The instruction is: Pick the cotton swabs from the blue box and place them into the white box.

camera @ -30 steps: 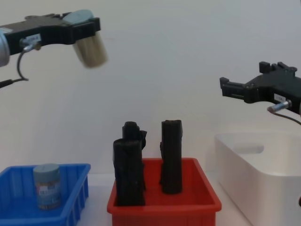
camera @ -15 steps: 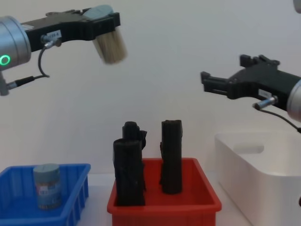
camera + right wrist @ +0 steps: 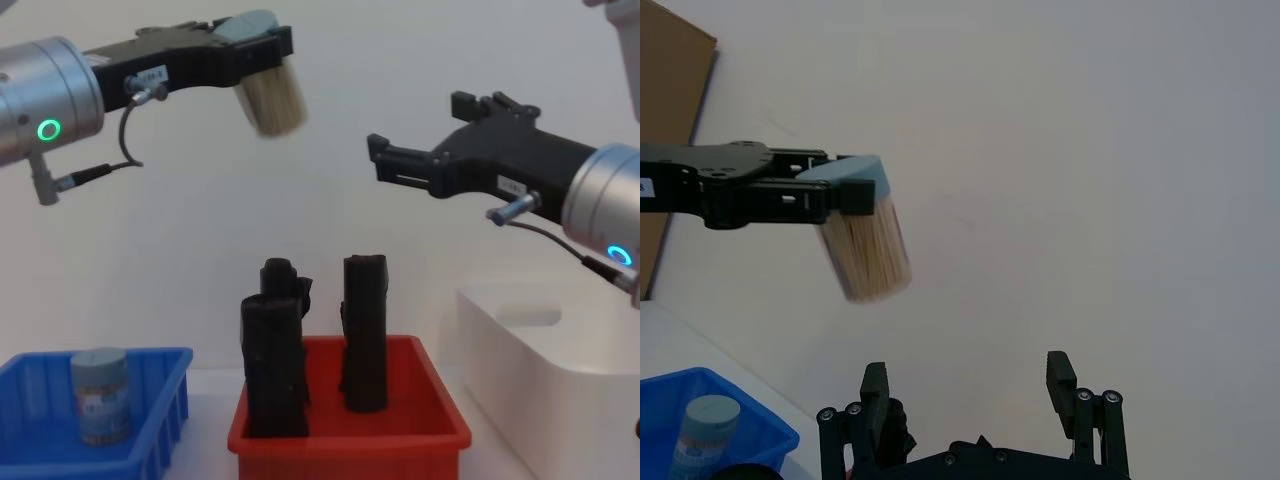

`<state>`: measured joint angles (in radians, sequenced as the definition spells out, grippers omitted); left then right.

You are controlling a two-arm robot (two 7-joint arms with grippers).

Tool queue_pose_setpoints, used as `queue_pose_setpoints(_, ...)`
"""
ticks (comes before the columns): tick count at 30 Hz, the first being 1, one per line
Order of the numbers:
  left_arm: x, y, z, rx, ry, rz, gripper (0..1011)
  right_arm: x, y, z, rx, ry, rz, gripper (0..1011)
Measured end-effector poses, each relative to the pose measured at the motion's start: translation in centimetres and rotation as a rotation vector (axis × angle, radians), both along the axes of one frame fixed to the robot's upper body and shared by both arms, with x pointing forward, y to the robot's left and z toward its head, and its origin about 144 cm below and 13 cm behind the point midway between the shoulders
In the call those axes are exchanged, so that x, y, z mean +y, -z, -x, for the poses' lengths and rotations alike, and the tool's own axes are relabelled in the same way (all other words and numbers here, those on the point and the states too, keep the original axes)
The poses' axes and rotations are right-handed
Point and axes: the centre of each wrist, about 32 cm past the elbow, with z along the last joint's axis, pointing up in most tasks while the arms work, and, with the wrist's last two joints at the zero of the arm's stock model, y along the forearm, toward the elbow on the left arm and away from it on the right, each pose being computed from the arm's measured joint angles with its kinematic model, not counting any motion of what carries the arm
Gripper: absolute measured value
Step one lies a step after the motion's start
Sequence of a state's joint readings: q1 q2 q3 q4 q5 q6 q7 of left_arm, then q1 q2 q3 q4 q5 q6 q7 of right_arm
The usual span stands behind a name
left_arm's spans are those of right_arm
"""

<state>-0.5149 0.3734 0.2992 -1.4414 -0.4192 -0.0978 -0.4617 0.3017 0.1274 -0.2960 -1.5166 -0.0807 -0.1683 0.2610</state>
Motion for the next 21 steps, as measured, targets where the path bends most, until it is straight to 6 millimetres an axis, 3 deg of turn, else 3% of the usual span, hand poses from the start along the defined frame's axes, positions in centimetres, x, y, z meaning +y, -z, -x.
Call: queue_pose_setpoints(21,-1.8,0.7,0.0,0.031,0.047,0.001,673,2.0,0.0,-0.5,-0.051,0.019,0.054,1001)
